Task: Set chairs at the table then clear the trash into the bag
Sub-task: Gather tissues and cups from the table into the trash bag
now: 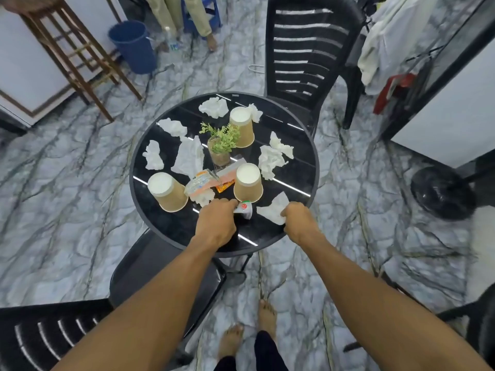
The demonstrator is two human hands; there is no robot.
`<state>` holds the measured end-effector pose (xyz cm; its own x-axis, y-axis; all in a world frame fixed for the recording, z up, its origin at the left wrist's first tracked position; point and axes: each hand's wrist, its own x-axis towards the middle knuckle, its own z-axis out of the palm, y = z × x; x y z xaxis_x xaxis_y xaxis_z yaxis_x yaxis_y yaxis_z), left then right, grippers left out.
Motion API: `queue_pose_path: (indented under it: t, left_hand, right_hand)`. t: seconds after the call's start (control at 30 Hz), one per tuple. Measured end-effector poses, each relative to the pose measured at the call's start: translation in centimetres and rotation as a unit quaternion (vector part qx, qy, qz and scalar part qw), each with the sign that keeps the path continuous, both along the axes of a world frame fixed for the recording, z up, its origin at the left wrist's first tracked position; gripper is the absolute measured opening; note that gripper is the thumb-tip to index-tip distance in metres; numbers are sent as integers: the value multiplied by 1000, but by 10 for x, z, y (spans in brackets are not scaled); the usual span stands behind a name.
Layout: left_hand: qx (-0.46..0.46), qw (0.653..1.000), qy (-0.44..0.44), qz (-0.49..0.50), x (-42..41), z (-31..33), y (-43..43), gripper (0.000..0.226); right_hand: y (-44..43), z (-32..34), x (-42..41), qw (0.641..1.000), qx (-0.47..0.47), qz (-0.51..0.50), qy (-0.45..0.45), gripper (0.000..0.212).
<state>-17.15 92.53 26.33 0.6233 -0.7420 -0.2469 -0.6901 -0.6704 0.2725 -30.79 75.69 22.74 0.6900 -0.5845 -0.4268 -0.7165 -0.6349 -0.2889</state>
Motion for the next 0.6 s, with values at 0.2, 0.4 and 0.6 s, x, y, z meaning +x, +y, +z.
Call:
queue_pose_path:
  t: [0.2, 0.4, 0.6]
  left_hand:
    - [-33, 999, 0, -31, -13, 8, 9, 22]
    - [-97, 991, -1, -87, -50, 35, 3, 16]
    - [-124, 972, 32, -196, -137, 53, -21, 11]
  right_hand:
    - [17, 26, -13, 996, 33, -55, -63, 37]
    - [45, 67, -72, 972, 26, -172, -157, 25]
    - [73, 78, -178, 930, 28, -304, -207, 24]
